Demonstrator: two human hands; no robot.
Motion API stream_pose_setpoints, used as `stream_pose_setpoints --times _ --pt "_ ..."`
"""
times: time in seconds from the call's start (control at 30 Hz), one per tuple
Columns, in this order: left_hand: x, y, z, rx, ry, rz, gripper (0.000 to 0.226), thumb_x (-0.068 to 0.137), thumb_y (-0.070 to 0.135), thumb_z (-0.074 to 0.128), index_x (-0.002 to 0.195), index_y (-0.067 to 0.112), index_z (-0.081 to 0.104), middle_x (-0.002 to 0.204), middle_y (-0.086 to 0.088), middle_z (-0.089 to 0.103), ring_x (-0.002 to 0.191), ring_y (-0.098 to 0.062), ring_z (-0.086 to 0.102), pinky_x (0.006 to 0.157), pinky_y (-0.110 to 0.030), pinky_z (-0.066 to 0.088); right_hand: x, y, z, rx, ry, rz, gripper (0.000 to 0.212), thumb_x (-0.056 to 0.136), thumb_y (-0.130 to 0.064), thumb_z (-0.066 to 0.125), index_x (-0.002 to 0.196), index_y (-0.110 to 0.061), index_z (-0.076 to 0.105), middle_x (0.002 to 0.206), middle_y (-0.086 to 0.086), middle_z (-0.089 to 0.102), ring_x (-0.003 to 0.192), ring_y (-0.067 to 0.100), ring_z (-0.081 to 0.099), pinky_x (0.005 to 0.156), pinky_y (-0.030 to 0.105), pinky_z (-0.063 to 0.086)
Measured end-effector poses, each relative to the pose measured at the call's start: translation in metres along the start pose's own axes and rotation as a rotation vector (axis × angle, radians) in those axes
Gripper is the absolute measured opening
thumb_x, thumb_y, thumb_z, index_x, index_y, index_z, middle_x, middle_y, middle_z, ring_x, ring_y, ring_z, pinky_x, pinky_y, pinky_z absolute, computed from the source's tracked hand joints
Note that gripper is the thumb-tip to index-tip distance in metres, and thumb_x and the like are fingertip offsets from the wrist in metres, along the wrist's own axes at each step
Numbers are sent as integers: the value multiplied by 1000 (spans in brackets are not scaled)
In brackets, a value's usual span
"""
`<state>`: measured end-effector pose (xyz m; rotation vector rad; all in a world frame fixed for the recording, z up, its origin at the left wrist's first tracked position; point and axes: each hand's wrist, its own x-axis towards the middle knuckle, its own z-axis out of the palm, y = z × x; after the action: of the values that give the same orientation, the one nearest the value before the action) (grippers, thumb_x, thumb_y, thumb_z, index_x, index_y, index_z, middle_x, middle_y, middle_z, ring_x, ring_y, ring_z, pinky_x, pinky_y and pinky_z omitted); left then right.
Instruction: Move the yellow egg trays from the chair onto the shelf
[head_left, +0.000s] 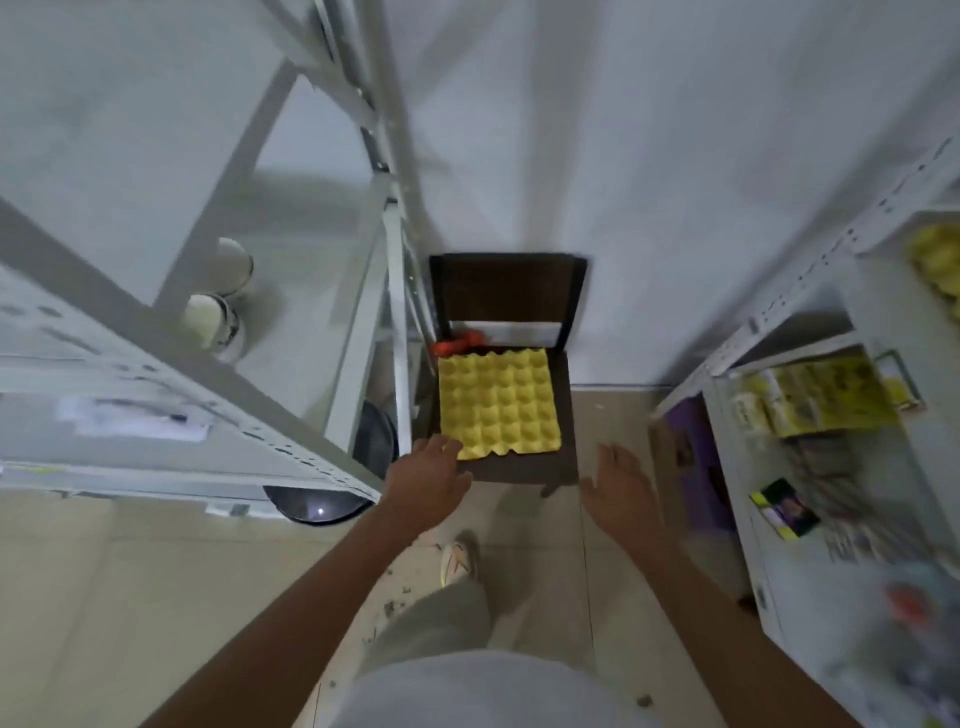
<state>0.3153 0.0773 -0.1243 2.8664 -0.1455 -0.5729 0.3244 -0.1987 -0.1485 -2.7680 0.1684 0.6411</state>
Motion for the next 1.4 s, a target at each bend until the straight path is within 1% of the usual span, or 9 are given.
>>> stream_pose_setpoints --times 0.33,0.53,0.67,0.77,0.83,0.97,1.07,1.23,1.4 --pt "90 -15 54 -263 -244 -236 38 100 35 49 132 16 56 129 -9 60 119 -30 59 93 -42 51 117 -25 20 102 -201 53 49 99 -25 50 144 -6 47 145 16 47 135 36 43 106 46 41" --pt "139 -39 99 -309 -310 -467 43 99 30 57 139 15 57 136 -11 62 125 -31 58 102 -40 46 214 -11 52 212 -331 94 37 94 -21 50 124 -2 58 124 21 59 118 41 56 95 48 51" --pt "173 -48 140 -139 -487 -298 59 101 34 52 155 15 39 152 -8 49 138 -24 49 109 -44 43 279 16 78 311 -344 195 39 96 -22 52 131 -7 59 127 18 62 120 37 58 95 41 48" --pt "210 -61 157 -257 -440 -412 53 101 27 54 149 9 45 148 -14 51 134 -30 52 106 -45 44 312 32 104 340 -334 263 38 99 -19 52 132 -3 60 129 19 65 122 37 60 93 35 44" --pt "241 -76 163 -388 -354 -574 43 100 26 54 140 9 54 137 -15 58 124 -35 58 102 -49 49 331 37 122 362 -345 301 39 99 -18 52 134 -3 60 133 18 65 125 35 59 96 33 43" --pt "296 -112 186 -493 -215 -669 48 95 17 57 141 8 51 108 -17 65 97 -34 64 84 -46 53 359 40 162 420 -275 340 42 97 -17 56 137 -8 59 136 16 62 126 31 58 103 34 42" --pt "329 -135 204 -576 -222 -825 40 97 22 56 131 0 57 120 -24 64 111 -40 63 94 -46 51 373 34 191 487 -204 332 33 93 -14 59 125 -8 64 120 12 67 109 29 63 86 34 48" --pt "349 -149 222 -755 -296 -810 47 91 26 62 136 15 60 114 -7 72 106 -31 69 92 -43 57 383 21 220 608 -170 428 31 91 -21 64 119 -9 60 101 -1 60 89 17 57 64 24 40" --pt "339 -150 226 -881 -301 -858 47 86 8 59 133 11 59 121 -16 69 112 -41 66 97 -56 56 387 36 215 490 -134 333 23 93 -8 53 111 -4 66 91 2 59 84 21 56 70 31 41"
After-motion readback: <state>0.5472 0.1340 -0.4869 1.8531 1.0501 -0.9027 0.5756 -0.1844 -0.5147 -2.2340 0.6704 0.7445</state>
